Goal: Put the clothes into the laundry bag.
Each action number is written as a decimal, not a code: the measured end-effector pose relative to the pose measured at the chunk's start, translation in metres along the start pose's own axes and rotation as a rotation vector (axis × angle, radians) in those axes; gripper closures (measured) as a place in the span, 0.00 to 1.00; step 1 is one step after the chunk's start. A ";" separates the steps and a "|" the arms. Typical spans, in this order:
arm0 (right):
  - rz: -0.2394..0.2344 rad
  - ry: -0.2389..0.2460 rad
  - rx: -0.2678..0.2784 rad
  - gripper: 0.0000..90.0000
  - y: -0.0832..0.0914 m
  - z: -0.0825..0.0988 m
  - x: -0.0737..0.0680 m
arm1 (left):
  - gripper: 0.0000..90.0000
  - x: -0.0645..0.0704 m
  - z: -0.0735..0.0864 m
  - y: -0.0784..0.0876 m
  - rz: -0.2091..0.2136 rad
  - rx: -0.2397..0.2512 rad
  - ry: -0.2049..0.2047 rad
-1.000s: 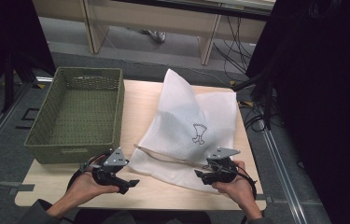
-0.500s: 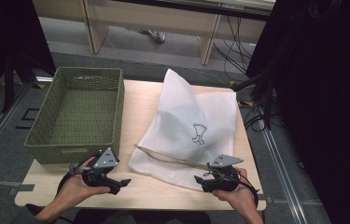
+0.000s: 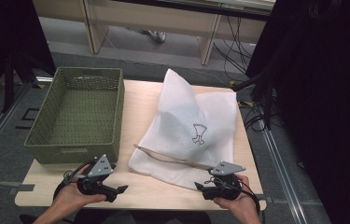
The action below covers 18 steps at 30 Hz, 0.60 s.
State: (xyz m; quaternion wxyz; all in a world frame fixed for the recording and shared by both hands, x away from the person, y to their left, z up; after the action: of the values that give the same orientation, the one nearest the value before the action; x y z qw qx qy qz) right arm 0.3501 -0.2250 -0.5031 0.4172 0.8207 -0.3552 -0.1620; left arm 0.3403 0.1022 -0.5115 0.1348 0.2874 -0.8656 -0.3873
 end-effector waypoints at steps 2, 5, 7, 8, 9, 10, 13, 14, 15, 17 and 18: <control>0.010 0.004 -0.005 0.33 0.002 0.003 0.000 | 0.19 0.008 0.004 -0.002 -0.005 0.002 0.008; 0.015 -0.025 -0.021 0.33 0.005 0.010 -0.002 | 0.19 0.022 0.006 -0.003 0.025 -0.020 -0.021; 0.021 0.001 -0.006 0.33 0.006 0.011 -0.001 | 0.19 0.025 0.004 -0.002 0.017 -0.009 -0.035; 0.017 -0.003 -0.008 0.33 0.008 0.012 -0.002 | 0.19 0.027 0.004 -0.001 0.022 -0.008 -0.045; 0.016 -0.006 -0.012 0.33 0.009 0.015 -0.004 | 0.19 0.028 0.004 -0.001 0.016 -0.005 -0.044; 0.016 -0.006 -0.012 0.33 0.009 0.015 -0.004 | 0.19 0.028 0.005 -0.001 0.016 -0.007 -0.048; 0.012 0.004 -0.017 0.33 0.011 0.018 -0.008 | 0.19 0.029 0.004 0.000 0.015 -0.003 -0.040; 0.019 0.004 -0.014 0.33 0.011 0.019 -0.009 | 0.19 0.029 0.004 0.001 0.018 0.000 -0.042; 0.014 0.004 -0.025 0.33 0.012 0.021 -0.011 | 0.19 0.029 0.004 0.002 0.014 0.000 -0.044; 0.025 0.025 -0.039 0.33 0.011 0.023 -0.012 | 0.19 0.028 0.004 0.001 0.007 0.002 -0.050; 0.029 0.024 -0.047 0.33 0.011 0.025 -0.014 | 0.19 0.027 0.004 0.001 0.004 0.001 -0.050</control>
State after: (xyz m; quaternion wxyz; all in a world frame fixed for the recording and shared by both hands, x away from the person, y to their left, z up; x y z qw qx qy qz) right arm 0.3220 -0.2336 -0.5096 0.4432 0.8071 -0.3582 -0.1544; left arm 0.3165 0.0887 -0.5130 0.1137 0.2759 -0.8694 -0.3938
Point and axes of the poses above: each handheld gripper's, and its own axes: y roughly backward along the jaws, z roughly out of its underside, x roughly to its right, the point moved 7 cm from there along -y, roughly forward along the jaws, and after that the axes turned 7 degrees about -x, right-handed, at the moved point
